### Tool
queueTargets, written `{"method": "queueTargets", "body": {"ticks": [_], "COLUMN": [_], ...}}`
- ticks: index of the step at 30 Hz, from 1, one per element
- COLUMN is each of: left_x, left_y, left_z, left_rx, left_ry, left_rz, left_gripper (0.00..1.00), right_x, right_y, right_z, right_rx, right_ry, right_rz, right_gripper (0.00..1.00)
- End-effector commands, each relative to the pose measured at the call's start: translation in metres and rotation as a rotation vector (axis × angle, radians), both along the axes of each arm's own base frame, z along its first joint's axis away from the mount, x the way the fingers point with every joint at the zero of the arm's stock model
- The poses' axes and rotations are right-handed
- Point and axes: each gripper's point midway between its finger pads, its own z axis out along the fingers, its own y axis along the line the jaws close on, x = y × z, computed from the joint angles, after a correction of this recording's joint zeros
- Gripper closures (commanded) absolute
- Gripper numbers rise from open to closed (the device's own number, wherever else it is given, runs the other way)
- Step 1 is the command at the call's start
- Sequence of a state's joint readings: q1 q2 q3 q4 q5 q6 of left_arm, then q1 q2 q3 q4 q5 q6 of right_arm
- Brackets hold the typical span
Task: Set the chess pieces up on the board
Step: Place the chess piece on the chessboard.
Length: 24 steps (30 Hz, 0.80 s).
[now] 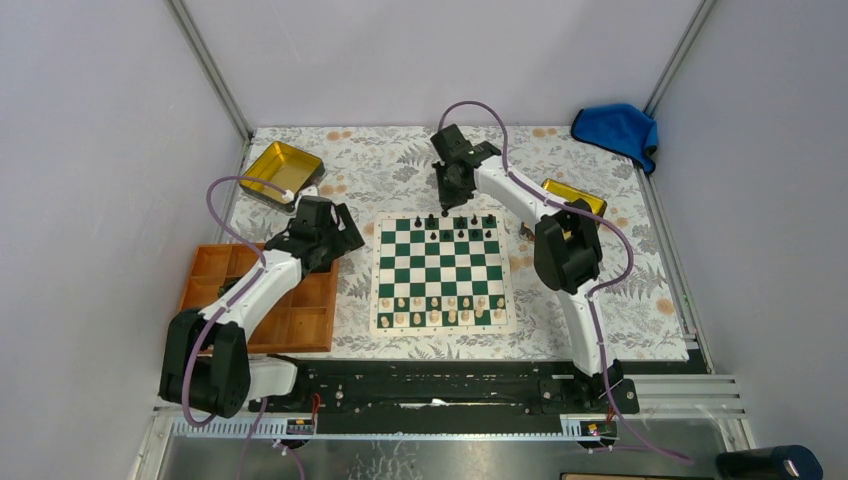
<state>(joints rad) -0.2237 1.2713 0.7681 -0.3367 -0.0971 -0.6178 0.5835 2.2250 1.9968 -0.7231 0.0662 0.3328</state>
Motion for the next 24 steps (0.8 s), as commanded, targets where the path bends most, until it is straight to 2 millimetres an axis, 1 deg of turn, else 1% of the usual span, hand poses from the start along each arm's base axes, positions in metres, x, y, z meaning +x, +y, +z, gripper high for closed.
{"method": "queueTargets", "body": {"ticks": [1,7,16,24], "left_x": [0.008,0.01,0.013,0.013], "left_y": [0.0,0.0,0.0,0.0], "left_z": [0.005,0.004,0.001,-0.003], "left_rx": [0.016,0.026,0.034,0.039], "left_ry": [-0.02,-0.013,-0.001,0.011], "left_rz": [0.0,-0.005,-0.01,-0.013], "left_gripper": [0.01,0.01,0.01,0.01], "right_x": [0.005,0.007,0.012,0.012], "right_y": [0.01,0.011,0.01,0.009], "right_z": [0.004,-0.005,-0.009,-0.019], "right_rx": [0.007,-0.005,-0.015,-0.031], "right_ry": [-0.018,-0.012,-0.022,-0.013], "right_rz": [0.031,0.035,0.038,0.04], "right_gripper": [1.0,1.0,1.0,1.0]}}
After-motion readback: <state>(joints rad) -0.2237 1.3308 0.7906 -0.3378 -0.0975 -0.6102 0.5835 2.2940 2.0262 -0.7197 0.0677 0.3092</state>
